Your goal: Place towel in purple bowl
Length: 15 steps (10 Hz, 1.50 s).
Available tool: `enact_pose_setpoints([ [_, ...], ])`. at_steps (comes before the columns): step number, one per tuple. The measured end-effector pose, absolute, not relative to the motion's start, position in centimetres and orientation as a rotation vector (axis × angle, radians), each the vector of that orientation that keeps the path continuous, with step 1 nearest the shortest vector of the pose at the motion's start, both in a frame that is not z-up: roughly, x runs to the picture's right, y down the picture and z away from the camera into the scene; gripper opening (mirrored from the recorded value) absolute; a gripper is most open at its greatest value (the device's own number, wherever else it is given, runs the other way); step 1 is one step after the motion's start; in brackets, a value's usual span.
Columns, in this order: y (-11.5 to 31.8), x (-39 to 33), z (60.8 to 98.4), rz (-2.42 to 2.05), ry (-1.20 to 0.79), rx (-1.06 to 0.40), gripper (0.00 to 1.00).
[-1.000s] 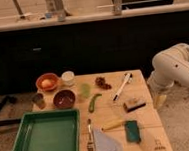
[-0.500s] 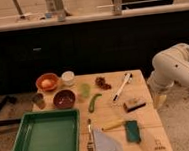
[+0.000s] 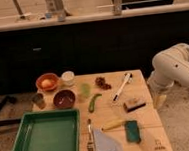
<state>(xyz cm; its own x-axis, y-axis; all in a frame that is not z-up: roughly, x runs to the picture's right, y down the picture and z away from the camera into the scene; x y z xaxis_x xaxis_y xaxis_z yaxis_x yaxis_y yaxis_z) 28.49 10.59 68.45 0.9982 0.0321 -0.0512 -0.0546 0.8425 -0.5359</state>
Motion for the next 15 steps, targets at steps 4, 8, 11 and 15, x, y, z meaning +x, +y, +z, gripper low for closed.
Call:
enact_pose_setpoints([
  [4, 10.6, 28.5, 68.4, 0.046, 0.041, -0.567, 0.8],
  [8, 10.7, 28.5, 68.4, 0.034, 0.03, -0.568, 0.8],
  [11, 13.2, 27.9, 68.2, -0.005, 0.006, -0.59, 0.8],
  [15, 16.7, 26.1, 67.5, -0.039, 0.006, -0.607, 0.8],
])
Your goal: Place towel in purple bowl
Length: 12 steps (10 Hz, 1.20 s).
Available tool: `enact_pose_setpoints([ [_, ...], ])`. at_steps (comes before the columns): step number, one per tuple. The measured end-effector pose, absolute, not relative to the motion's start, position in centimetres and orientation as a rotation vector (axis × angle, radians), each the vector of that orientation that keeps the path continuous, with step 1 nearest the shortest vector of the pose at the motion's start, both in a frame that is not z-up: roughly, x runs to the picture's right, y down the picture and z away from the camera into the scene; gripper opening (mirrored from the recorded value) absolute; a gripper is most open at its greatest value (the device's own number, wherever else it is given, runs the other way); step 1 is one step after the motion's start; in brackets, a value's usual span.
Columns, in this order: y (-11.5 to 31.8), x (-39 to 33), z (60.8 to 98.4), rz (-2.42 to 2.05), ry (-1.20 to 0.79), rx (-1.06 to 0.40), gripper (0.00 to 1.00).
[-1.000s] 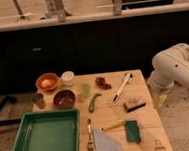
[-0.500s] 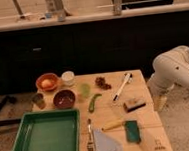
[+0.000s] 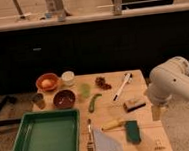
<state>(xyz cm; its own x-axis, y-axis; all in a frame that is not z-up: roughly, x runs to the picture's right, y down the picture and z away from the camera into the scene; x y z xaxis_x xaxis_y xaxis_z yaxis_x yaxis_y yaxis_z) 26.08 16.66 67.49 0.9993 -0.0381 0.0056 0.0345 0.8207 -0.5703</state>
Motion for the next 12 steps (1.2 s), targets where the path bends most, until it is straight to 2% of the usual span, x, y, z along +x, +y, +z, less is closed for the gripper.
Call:
enact_pose_setpoints([
  [7, 24.1, 23.1, 64.1, -0.079, 0.014, -0.61, 0.8],
  [12, 24.7, 23.1, 63.6, -0.095, 0.002, -0.616, 0.8],
])
